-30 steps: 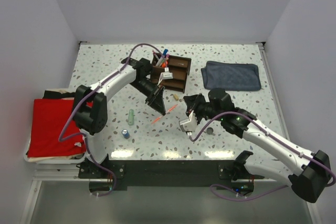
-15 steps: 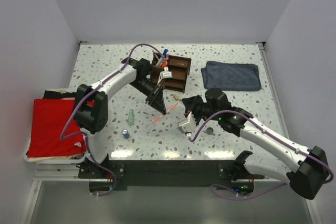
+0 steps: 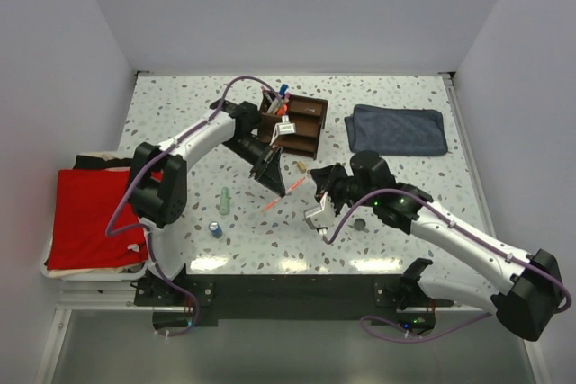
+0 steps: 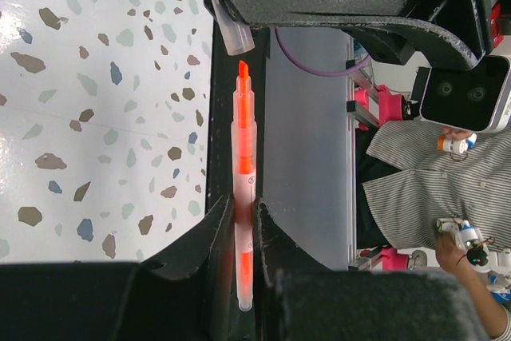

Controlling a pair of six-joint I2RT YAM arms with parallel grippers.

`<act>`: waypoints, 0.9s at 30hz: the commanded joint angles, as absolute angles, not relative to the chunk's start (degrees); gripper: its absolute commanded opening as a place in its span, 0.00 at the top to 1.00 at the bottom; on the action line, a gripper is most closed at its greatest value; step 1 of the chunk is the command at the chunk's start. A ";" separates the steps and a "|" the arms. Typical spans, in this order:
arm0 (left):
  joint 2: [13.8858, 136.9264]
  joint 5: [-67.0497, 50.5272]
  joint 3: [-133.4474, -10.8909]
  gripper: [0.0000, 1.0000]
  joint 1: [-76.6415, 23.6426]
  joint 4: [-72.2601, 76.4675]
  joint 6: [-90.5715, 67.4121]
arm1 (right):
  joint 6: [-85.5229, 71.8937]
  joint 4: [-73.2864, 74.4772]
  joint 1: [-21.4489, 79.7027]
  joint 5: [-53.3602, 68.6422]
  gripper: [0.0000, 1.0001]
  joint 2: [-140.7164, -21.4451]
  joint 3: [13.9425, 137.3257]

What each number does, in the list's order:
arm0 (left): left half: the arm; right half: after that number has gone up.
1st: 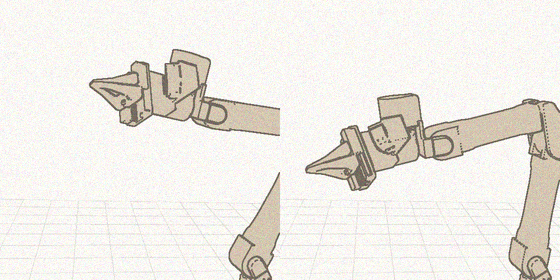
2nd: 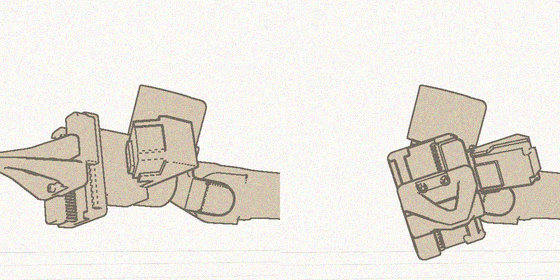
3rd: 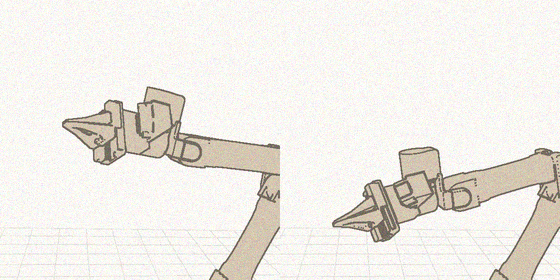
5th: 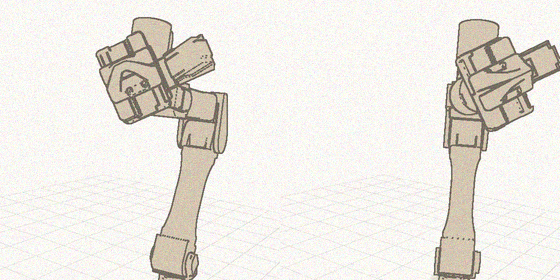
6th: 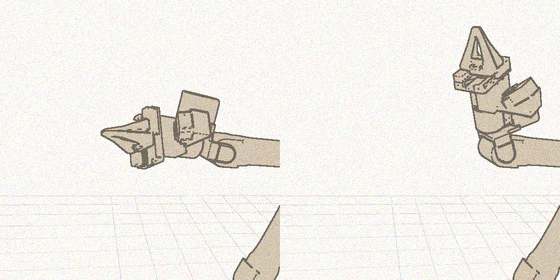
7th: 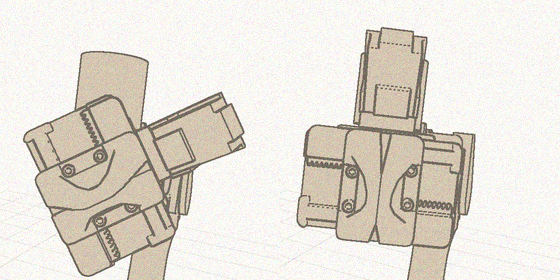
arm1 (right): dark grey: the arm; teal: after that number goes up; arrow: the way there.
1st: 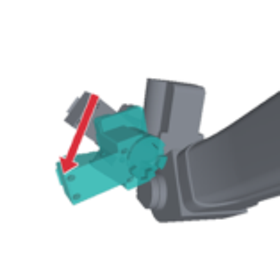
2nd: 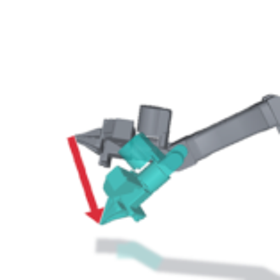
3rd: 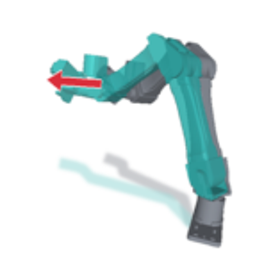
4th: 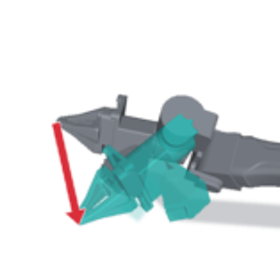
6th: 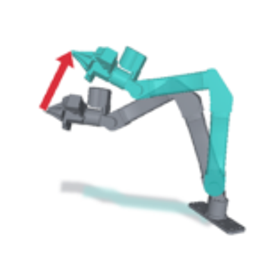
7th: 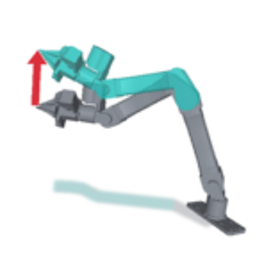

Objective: Sort the stationery into containers
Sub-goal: Close the pen cap on the pen.

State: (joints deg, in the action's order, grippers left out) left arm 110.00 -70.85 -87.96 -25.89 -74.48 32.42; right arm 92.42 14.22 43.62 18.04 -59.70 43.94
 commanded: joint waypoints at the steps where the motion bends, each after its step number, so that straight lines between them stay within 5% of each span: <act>1: 110.65 -73.39 -89.56 1.00 -25.49 -74.88 33.22 | 92.20 13.27 43.95 21.18 1.00 -60.47 46.67; 27: 114.35 -74.79 -93.95 1.00 -26.37 -75.32 32.08 | 95.54 17.93 45.35 21.19 1.00 -63.72 49.48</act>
State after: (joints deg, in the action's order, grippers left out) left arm 113.80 -71.59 -90.19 -25.96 -75.59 32.18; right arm 93.17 16.56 43.88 18.87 -62.92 46.33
